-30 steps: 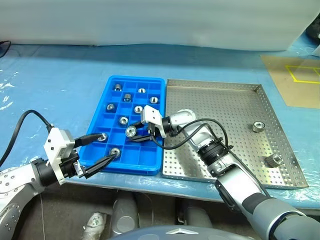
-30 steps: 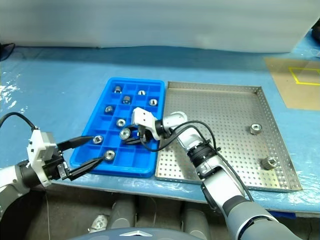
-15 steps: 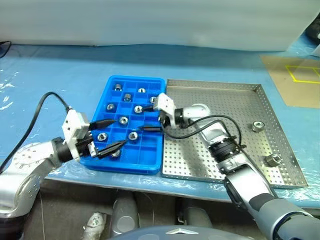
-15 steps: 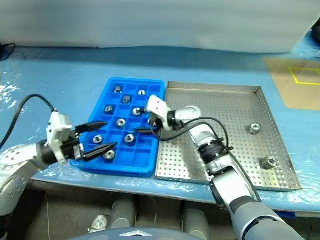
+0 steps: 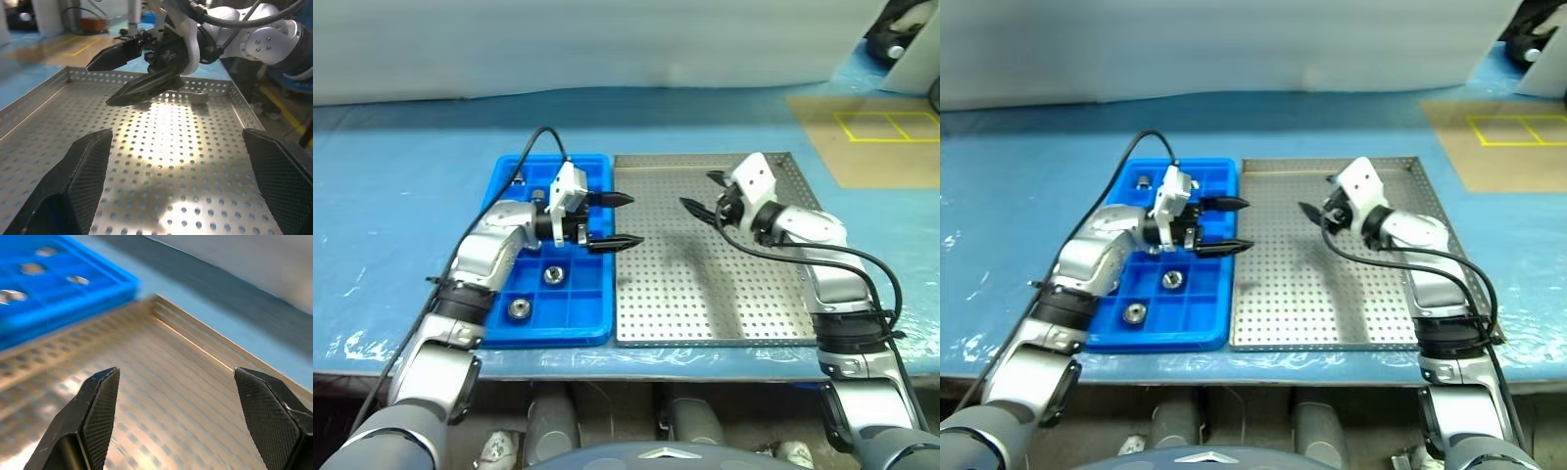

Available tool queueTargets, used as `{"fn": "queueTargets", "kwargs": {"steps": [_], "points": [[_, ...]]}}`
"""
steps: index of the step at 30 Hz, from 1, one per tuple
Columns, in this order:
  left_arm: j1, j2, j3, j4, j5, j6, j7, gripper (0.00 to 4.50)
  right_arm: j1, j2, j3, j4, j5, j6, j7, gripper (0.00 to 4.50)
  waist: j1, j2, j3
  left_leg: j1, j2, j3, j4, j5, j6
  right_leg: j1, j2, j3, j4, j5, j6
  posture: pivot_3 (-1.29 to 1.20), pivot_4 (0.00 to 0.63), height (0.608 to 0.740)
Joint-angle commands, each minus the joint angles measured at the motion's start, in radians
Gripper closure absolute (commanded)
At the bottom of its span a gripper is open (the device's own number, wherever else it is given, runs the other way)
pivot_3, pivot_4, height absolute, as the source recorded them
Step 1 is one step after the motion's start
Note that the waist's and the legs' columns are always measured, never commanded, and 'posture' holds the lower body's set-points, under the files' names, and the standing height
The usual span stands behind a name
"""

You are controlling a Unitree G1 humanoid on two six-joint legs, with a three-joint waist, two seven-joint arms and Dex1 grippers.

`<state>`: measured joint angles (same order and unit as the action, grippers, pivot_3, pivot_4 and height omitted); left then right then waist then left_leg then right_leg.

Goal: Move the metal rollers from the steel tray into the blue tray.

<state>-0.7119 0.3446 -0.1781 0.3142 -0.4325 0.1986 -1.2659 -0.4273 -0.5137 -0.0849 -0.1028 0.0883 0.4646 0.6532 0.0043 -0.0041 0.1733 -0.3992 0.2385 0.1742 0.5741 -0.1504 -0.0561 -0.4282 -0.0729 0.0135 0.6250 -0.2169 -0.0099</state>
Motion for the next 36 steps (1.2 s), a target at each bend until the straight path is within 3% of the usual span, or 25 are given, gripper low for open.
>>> {"fn": "queueTargets", "kwargs": {"steps": [1,11,19,23,36], "points": [[-0.063,-0.068,-0.035,0.084,0.02,-0.067,-0.085,0.0,0.091,-0.036,-0.113,-0.129,-0.003,0.046,-0.082,0.63,-0.018,0.0,0.0,0.0,0.0,0.0,0.0,-0.001,0.001,0.0,0.0,0.002,-0.001,0.0,0.0,-0.56,0.15,0.74],[-0.133,-0.228,-0.05,0.244,0.069,-0.148,-0.16,0.0,0.321,-0.06,-0.291,-0.255,0.021,0.131,-0.191,0.63,-0.078,0.0,0.0,0.011,-0.003,0.009,0.005,-0.008,0.013,0.008,-0.001,0.012,-0.005,0.003,0.005,-0.64,0.15,0.74],[-0.087,-0.247,-0.05,0.217,0.08,-0.148,-0.184,0.0,0.438,-0.059,-0.322,-0.387,0.062,0.221,-0.199,0.63,-0.135,0.0,0.0,0.012,-0.004,0.012,0.006,-0.011,0.017,0.009,-0.001,0.015,-0.008,0.003,0.006,-0.66,0.15,0.74],[-0.067,-0.243,-0.048,0.191,0.077,-0.136,-0.181,0.0,0.496,-0.06,-0.31,-0.411,0.075,0.232,-0.19,0.63,-0.153,0.001,0.0,0.01,-0.004,0.012,0.005,-0.012,0.02,0.009,-0.002,0.014,-0.014,0.003,0.006,-0.65,0.15,0.74],[0.0,-0.218,-0.049,0.091,0.074,-0.091,-0.143,0.0,0.472,-0.064,-0.202,-0.264,0.059,0.174,-0.195,0.63,-0.179,0.001,0.0,0.007,-0.011,0.012,0.005,-0.015,0.025,0.01,-0.008,0.013,-0.019,0.004,0.006,-0.59,0.15,0.74]]}}
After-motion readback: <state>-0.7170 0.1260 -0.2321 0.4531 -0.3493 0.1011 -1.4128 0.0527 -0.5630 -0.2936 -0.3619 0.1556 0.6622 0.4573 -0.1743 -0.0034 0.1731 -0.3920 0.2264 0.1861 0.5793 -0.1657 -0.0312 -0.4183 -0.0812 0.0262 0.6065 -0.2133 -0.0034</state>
